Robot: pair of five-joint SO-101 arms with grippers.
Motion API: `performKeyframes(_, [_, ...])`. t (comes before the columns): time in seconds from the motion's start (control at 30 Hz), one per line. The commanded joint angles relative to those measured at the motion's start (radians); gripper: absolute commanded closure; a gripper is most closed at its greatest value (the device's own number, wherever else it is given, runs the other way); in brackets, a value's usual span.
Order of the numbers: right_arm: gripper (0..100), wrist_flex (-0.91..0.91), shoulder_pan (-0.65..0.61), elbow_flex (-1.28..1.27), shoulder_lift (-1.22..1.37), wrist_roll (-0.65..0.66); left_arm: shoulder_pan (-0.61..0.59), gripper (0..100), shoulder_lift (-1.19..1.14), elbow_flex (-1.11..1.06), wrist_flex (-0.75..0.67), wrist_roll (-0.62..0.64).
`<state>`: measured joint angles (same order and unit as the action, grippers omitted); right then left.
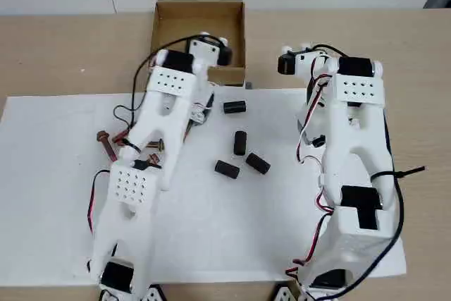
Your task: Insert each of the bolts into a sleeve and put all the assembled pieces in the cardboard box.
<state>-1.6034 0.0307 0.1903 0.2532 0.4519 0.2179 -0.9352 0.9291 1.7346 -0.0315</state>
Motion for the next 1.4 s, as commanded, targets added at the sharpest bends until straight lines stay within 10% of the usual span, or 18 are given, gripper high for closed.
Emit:
performKeyframes(0.0, [98.8, 0.001, 0.010, 0.005, -0.068, 0.020, 0.009, 99, 0.020, 0.042, 0.020, 0.002])
performKeyframes(0.93, [99.5, -0.119, -0.061, -0.008, -0.532, -0.229, -0.035, 99, 0.832, -0.302, 0.018, 0.084])
performKeyframes(1.37, [99.6, -0.028, -0.065, -0.443, -0.984, -0.362, 0.032, 99, 1.428, -0.877, -0.032, 0.091])
